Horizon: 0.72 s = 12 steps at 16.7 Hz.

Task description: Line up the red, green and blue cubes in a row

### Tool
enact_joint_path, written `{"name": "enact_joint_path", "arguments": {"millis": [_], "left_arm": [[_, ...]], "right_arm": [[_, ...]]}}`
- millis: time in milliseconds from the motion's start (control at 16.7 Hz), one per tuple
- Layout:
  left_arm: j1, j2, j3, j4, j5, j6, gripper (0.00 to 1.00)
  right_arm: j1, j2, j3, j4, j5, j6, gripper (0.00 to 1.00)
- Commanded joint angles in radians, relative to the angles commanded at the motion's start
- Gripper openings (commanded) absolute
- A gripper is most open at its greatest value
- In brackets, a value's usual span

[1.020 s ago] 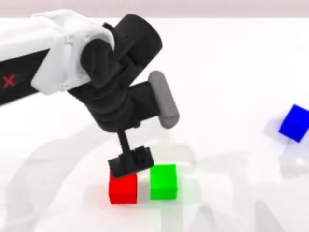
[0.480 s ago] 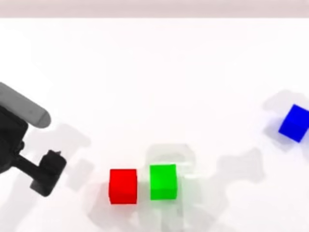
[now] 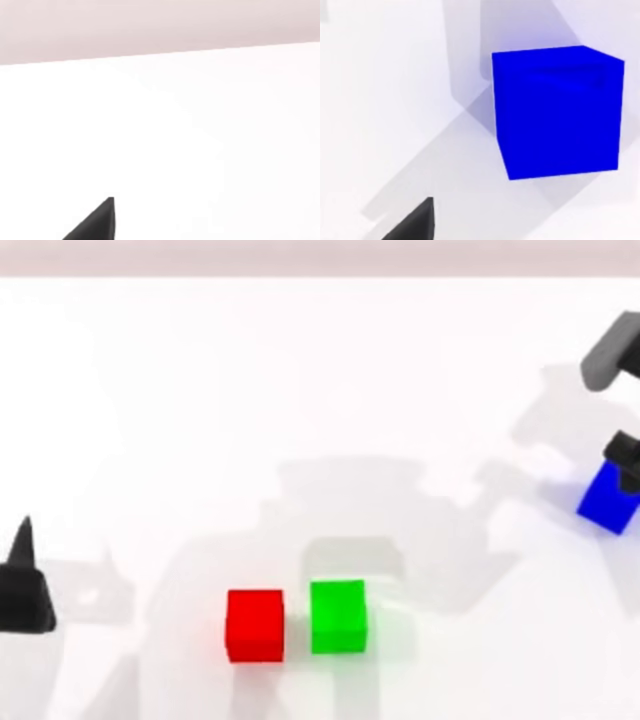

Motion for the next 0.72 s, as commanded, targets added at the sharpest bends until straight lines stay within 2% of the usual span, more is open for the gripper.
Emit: {"name": "enact_joint_path", "arguments": {"millis": [240, 720], "left_arm": [[0.056, -0.148, -0.083, 0.121, 0.005, -0.061, 1.00], [0.059, -0.158, -0.088, 0.130, 0.006, -0.065, 1.00]], "right_arm": [[0.006, 0.136, 0.122, -0.075, -0.003, -0.059, 1.00], [0.003, 0.148, 0.114, -0.061, -0.003, -0.064, 1.00]]}}
